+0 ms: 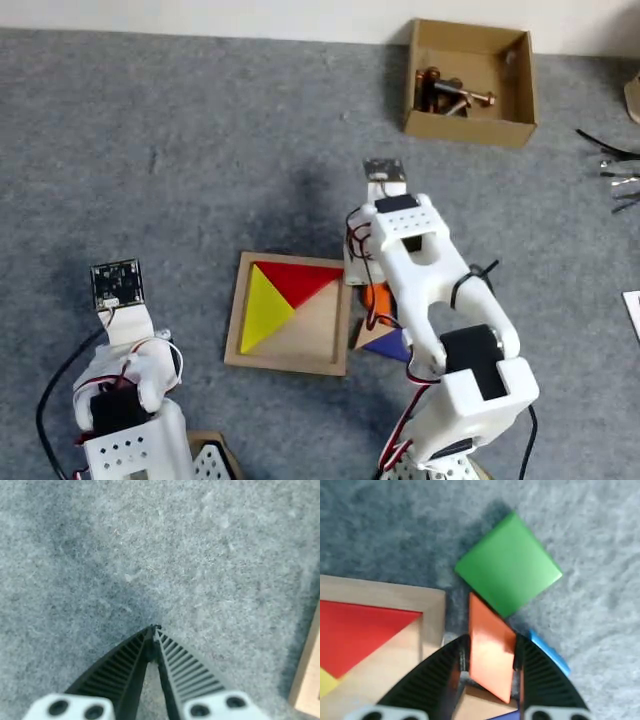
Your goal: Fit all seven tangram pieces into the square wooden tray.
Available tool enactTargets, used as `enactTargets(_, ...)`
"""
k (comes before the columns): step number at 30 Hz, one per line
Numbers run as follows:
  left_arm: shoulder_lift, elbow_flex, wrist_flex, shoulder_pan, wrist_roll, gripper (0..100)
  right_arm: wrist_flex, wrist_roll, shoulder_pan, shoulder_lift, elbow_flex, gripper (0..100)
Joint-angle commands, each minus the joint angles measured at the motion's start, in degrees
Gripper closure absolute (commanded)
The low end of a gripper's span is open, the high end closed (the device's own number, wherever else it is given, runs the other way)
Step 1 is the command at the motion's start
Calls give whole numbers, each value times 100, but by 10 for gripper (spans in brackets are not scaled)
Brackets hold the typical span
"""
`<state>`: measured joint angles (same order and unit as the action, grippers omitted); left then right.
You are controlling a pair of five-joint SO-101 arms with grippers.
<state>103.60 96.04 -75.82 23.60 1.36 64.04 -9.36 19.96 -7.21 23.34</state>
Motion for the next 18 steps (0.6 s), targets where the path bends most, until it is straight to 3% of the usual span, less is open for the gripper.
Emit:
enactTargets(1,31,110,-18,75,62,995,-48,97,-119,75,-13,860)
enactTargets(18,31,110,-18,75,62,995,-13,88,-127,-945,-66,864)
